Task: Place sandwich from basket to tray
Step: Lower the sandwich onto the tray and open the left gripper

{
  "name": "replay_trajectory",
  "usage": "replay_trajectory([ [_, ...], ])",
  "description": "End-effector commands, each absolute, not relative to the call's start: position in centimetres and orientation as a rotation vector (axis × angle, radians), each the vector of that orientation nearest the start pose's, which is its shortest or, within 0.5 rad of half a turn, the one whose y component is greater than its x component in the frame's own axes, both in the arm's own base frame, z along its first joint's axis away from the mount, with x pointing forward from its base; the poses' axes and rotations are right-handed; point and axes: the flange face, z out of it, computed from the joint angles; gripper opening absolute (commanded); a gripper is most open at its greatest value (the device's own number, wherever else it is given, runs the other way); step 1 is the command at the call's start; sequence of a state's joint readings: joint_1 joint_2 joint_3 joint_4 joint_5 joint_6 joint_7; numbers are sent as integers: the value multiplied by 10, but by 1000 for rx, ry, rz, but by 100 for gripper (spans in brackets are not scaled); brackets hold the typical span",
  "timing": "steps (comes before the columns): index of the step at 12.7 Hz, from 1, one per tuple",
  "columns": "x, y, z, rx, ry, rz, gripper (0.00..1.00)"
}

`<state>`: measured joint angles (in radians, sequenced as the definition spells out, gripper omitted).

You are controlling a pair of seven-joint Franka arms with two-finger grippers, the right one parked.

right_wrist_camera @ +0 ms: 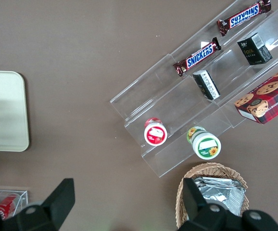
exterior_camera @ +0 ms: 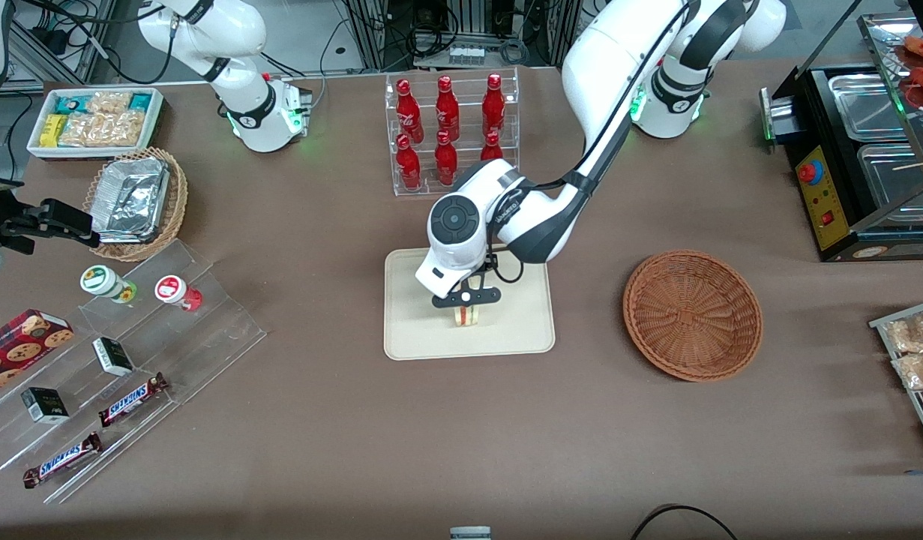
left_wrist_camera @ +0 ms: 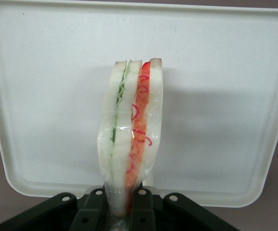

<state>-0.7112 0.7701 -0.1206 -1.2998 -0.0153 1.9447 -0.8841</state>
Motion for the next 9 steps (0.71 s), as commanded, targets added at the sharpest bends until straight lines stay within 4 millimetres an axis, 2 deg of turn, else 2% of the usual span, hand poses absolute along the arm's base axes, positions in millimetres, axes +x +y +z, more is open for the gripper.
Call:
replay_trajectory([
  [1,505,-535,266,-3060,-153,206,0],
  [6,501,-537,248,-3043,-175,224,0],
  [9,501,-538,245,-3044,-212,216,0],
])
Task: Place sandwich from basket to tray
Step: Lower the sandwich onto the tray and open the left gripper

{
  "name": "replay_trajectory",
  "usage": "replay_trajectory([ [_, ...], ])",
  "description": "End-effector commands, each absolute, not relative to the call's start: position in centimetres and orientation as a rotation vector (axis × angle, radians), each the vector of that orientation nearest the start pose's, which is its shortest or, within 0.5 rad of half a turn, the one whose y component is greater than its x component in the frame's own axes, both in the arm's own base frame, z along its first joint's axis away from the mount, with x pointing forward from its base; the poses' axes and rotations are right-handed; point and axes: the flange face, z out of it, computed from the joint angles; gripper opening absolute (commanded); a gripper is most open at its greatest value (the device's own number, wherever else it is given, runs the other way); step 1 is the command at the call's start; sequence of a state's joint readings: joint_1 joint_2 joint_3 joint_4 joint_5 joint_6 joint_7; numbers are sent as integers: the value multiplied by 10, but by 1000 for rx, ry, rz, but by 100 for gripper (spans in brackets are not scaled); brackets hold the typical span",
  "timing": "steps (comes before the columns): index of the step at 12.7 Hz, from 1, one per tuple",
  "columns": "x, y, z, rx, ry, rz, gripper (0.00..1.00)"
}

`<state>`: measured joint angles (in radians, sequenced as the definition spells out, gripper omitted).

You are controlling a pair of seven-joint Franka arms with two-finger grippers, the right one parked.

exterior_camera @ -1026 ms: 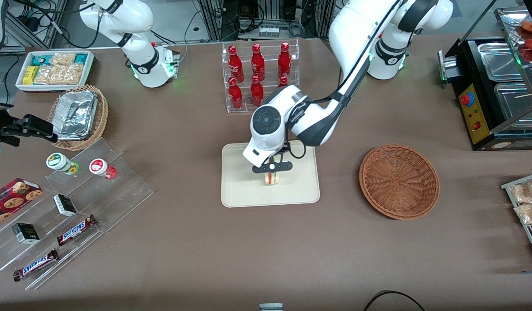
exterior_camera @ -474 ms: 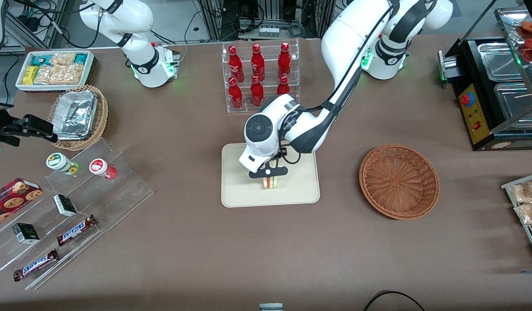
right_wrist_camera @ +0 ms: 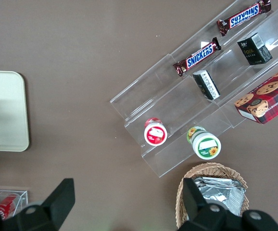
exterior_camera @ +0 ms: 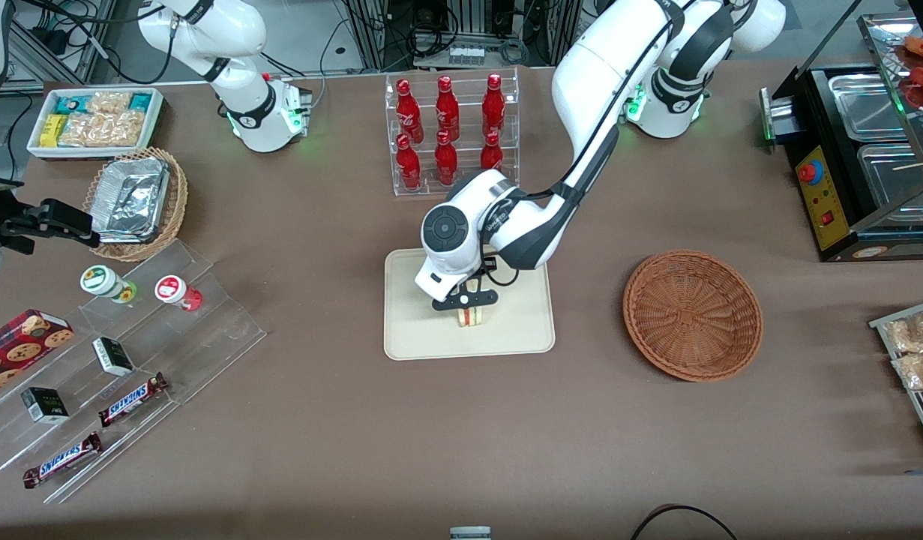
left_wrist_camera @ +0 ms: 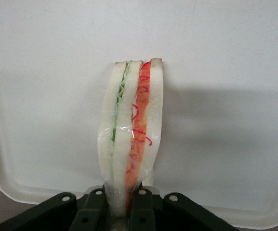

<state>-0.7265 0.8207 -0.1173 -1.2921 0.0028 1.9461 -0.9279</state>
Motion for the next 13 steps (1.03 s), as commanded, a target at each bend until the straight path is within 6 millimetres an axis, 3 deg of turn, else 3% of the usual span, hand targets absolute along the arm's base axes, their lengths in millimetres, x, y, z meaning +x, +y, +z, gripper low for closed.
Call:
replay_trajectory([
  [1,501,-538,244,-3042,-209,217,0],
  [2,500,-538,242,-3041,-212,219,0],
  [3,501,-538,243,-3043,-213,219,39],
  [4,502,-538,245,-3046,-208,216,99],
  [7,503,-538,255,-3055,-206,203,100],
  [13,514,-524,341,-3106,-221,137,100],
])
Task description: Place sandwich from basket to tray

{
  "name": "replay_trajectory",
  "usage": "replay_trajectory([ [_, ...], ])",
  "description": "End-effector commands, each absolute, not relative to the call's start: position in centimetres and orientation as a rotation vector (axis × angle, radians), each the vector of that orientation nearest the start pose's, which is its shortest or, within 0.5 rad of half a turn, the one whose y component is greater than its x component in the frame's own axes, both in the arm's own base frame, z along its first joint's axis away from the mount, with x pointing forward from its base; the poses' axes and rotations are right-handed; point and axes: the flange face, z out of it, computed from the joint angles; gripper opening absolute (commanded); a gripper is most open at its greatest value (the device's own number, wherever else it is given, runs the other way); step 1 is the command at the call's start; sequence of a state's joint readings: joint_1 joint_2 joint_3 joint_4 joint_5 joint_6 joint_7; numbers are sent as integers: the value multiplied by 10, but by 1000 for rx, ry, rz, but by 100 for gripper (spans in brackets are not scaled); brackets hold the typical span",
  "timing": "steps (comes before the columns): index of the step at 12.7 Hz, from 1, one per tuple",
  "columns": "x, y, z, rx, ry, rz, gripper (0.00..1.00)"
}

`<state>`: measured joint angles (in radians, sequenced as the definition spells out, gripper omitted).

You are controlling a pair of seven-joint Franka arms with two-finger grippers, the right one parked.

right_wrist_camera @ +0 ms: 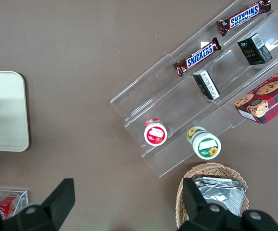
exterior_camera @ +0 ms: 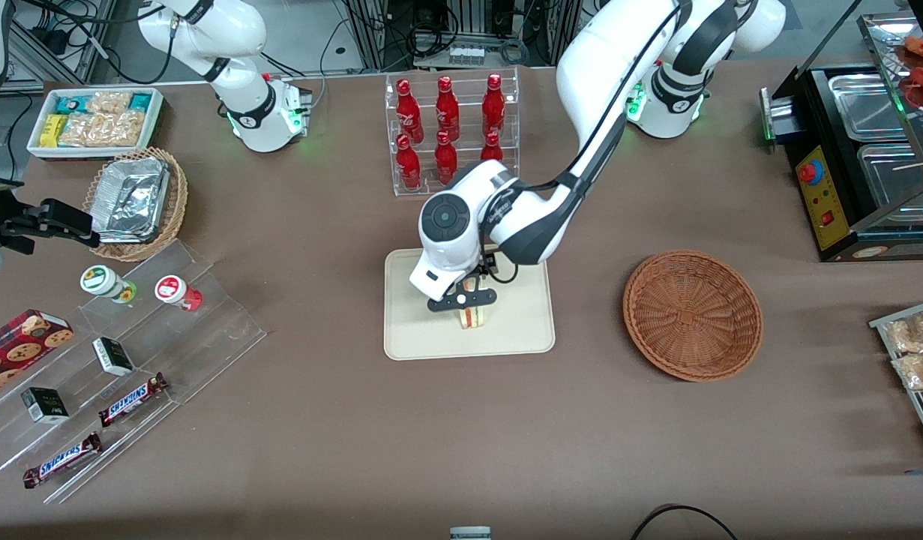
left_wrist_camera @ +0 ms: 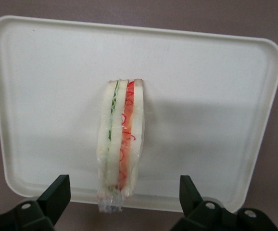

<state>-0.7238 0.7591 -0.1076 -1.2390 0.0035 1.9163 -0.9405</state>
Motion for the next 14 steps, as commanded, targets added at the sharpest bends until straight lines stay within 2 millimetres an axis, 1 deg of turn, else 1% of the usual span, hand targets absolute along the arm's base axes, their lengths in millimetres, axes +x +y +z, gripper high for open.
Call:
replay_trajectory([
  [1,516,-518,352,-3106,-218,136,100],
  [3,536,-489,378,-3120,-149,149,100],
  [4,543,-476,391,-3126,-76,146,100],
  [5,551,-459,402,-3130,-2,158,100],
  [6,561,-438,414,-3127,56,168,100],
  [7,563,-426,421,-3111,62,190,100],
  [8,570,-404,430,-3101,27,209,100],
  [9,582,-377,439,-3106,-25,211,100],
  [10,587,-356,447,-3114,-19,223,100],
  [12,591,-318,456,-3114,91,246,100],
  [13,596,-291,462,-3117,79,246,100],
  [14,596,-278,465,-3118,106,248,100],
])
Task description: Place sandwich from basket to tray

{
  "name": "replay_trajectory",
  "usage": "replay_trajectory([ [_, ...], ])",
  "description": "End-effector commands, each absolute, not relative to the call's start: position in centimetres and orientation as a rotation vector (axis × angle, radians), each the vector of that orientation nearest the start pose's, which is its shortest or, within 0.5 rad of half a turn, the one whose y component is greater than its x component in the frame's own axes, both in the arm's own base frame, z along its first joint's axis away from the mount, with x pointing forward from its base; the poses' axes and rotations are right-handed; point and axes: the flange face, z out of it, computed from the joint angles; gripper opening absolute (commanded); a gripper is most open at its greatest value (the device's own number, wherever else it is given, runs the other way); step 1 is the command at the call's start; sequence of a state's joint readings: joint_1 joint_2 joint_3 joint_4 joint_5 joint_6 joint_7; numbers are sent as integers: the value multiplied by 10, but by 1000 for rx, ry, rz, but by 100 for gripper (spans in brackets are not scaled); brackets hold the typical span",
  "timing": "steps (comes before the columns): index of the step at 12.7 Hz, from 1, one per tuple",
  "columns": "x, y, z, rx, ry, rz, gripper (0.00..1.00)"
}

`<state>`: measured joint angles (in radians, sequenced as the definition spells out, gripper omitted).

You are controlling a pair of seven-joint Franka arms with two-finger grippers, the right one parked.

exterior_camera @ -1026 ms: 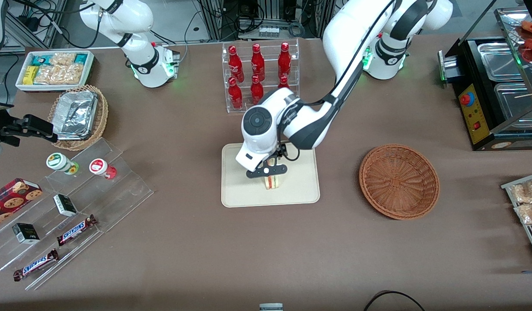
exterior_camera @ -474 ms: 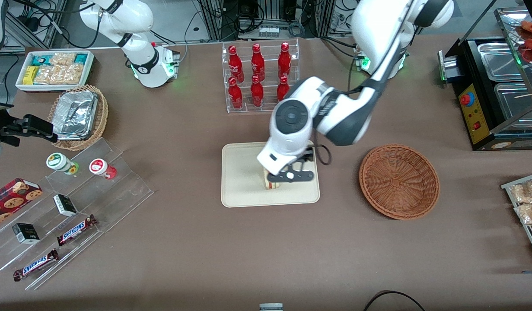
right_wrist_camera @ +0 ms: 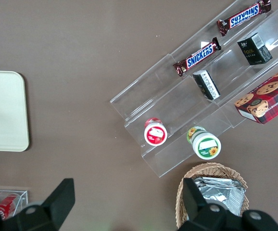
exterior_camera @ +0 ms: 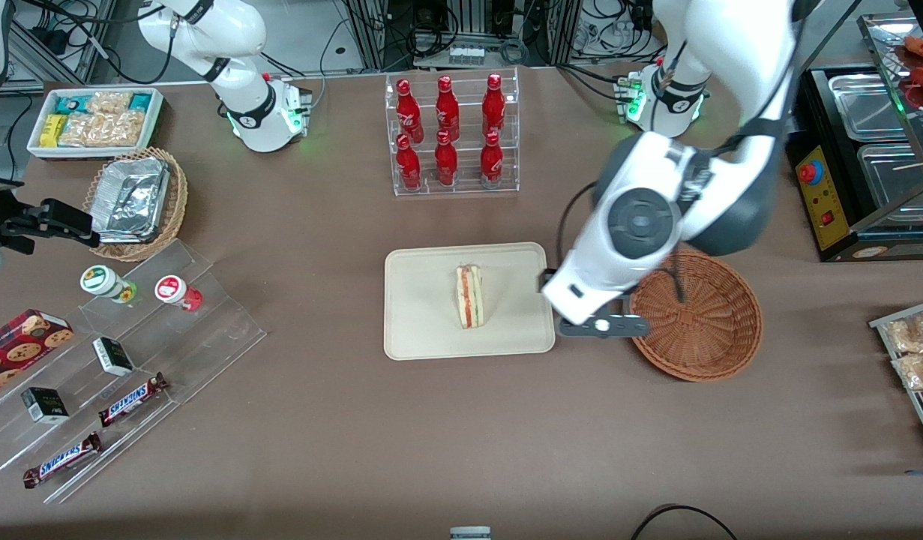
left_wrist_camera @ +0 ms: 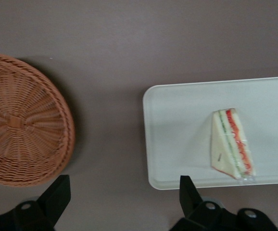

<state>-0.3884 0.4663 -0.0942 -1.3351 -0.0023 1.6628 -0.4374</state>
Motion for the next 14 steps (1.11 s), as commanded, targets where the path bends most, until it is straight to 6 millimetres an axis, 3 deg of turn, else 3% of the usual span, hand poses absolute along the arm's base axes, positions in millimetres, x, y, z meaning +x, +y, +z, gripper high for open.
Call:
replay_trajectory([
  [1,598,-259,468,-3121,124,252,100],
  [2,597,-240,469,-3120,130,261,100],
  [8,576,-172,492,-3119,113,260,100],
  [14,556,-131,517,-3100,38,308,100],
])
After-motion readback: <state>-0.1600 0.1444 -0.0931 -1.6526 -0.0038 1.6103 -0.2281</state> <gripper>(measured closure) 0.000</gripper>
